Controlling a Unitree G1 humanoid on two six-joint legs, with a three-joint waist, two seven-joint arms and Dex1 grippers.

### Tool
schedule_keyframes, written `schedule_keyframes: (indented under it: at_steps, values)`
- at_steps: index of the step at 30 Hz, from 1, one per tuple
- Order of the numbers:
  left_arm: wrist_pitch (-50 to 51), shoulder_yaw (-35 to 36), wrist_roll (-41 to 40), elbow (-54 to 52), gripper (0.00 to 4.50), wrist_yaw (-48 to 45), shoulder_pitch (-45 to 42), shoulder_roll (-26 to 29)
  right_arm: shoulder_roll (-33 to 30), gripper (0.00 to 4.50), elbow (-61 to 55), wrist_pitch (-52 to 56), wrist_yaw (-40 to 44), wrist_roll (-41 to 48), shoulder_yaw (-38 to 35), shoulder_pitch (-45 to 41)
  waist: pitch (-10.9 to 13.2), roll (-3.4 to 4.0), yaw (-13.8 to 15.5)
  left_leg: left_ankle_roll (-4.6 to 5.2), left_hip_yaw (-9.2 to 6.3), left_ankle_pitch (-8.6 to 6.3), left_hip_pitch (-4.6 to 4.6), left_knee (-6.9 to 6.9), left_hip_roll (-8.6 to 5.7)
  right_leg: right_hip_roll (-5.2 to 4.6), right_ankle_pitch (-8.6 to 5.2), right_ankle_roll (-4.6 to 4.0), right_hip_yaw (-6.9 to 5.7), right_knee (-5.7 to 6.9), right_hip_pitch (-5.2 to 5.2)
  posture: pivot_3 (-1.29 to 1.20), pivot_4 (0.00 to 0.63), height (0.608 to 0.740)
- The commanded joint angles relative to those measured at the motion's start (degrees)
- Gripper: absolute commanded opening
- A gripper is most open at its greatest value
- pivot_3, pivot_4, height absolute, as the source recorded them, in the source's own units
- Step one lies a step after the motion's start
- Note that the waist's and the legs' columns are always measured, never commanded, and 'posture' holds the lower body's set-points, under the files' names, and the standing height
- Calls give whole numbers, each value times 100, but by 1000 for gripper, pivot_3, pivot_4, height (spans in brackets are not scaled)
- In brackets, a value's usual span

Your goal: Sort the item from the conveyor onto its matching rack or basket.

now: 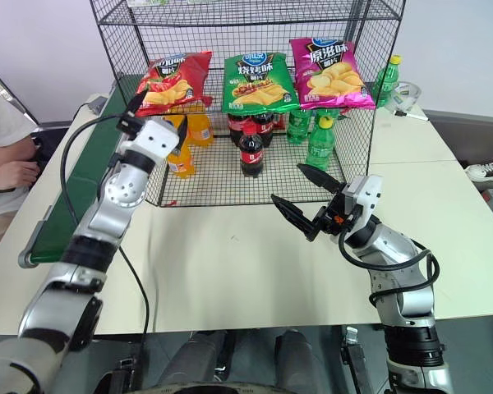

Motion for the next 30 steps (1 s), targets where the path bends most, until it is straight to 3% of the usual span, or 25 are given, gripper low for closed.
schedule_keyframes:
  at_steps: [1,7,11,15,20,25,30]
  values:
    - [1053,728,-1919,-1366,4471,-1204,595,55,-141,4500,-75,-51,133,64,-116,0,0,0,-16,0,0,0,0,0,1,1,0,-1,0,-1,-1,0,150,740]
    - [2460,1461,-3402,-2653,4471,-2571,1695,924,-606,4500,-50,14,513,153,-375,281,0,1,-68,9,-3,-5,0,-2,3,2,-1,-2,3,-3,3,0,150,740]
    - [3305,2319,-4448,-2635,4471,-3246,2445,1399,-1106,4500,-76,48,1035,265,-582,687,-2,7,-90,12,2,-7,10,-13,6,1,-1,-3,11,-21,10,0,150,740]
    - [3466,2890,-4492,-1778,4471,-3466,2541,1732,-1302,4500,-85,110,1187,375,-755,850,-1,7,-75,15,2,-10,39,-13,12,5,-1,-5,11,-20,37,0,150,740]
    - [3117,3139,-4197,-1777,4471,-3963,2964,2189,-1504,4500,-43,141,1344,401,-964,1012,0,5,-61,23,6,-16,51,-14,11,-2,-1,-7,12,-38,50,0,150,740]
    - [3003,3217,-4184,-1996,4471,-4235,3561,2143,-1636,4500,116,72,1542,306,-1080,1182,-1,6,-66,30,10,-22,56,-16,13,-4,0,-10,14,-54,51,0,150,740]
    - [2128,3100,-3795,-1866,4471,-4777,3887,2171,-1724,4500,333,-48,1714,208,-1146,1215,0,7,-57,31,12,-23,57,-19,15,-6,0,-13,14,-58,54,0,150,740]
